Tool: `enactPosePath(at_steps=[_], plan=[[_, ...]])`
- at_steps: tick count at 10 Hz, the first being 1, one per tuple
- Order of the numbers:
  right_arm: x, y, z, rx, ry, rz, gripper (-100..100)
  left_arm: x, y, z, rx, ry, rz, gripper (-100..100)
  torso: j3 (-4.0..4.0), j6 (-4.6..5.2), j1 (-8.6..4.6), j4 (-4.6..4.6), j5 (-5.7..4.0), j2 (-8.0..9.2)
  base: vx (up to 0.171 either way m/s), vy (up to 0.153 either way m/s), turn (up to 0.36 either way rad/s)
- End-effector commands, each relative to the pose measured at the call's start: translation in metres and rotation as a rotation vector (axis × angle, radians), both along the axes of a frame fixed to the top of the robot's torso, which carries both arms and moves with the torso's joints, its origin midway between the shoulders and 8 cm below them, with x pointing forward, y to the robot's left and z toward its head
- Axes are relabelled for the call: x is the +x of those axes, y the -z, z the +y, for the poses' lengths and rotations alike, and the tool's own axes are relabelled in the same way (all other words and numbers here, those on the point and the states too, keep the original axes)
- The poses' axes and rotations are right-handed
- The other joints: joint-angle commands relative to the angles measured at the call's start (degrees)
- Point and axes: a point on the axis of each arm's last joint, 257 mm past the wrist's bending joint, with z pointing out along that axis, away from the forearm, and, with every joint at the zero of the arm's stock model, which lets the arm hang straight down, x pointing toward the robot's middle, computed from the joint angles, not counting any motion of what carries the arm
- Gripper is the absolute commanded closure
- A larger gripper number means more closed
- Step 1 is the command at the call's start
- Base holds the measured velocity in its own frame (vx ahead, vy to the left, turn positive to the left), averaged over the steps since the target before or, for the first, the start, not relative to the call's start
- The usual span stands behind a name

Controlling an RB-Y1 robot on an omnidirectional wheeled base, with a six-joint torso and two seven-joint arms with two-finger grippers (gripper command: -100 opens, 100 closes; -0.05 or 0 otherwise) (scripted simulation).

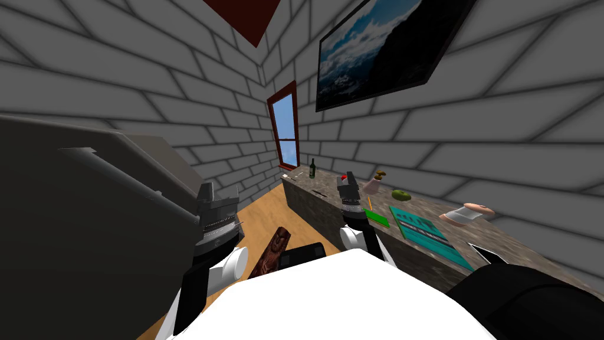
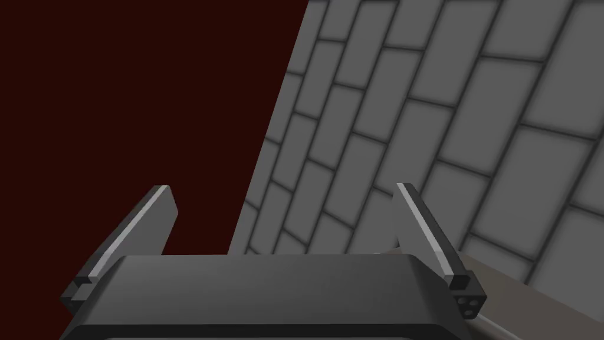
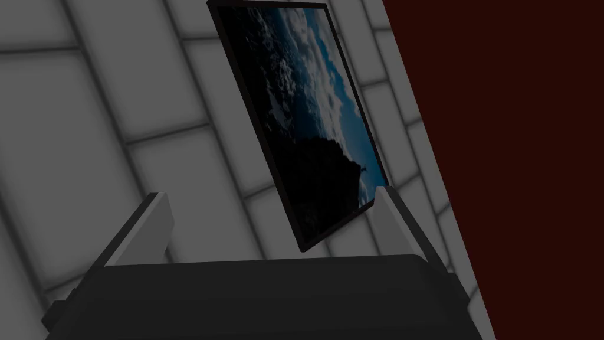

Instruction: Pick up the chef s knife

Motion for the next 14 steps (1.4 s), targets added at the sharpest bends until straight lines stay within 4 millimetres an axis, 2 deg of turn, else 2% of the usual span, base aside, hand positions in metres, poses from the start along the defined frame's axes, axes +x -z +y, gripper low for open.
enactPosePath(at_steps=[1, 10, 13, 14], plan=[[0.001, 0.003, 0.005, -0.037, -0.022, 0.016, -100, 0.000, 0.000, 0.000, 0.000, 0.000, 0.000, 0, 0.00, 0.00, 0.00, 0.00, 0.00, 0.00, -0.009, 0.016, 0.047], [0.000, 0.035, 0.033, -0.219, -0.154, 0.141, -100, 0.000, 0.000, 0.000, 0.000, 0.000, 0.000, 0, 0.03, 0.00, 0.05, 0.01, 0.01, 0.06, -0.013, 0.024, 0.025], [0.000, 0.035, 0.034, -0.229, -0.160, 0.143, -100, 0.000, 0.000, 0.000, 0.000, 0.000, 0.000, 0, 0.02, 0.00, 0.04, 0.01, 0.01, 0.03, -0.005, 0.009, 0.030], [-0.001, 0.043, 0.040, -0.263, -0.189, 0.173, -100, 0.000, 0.000, 0.000, 0.000, 0.000, 0.000, 0, 0.01, -0.01, -0.01, 0.01, 0.00, 0.01, -0.027, 0.031, 0.053]])
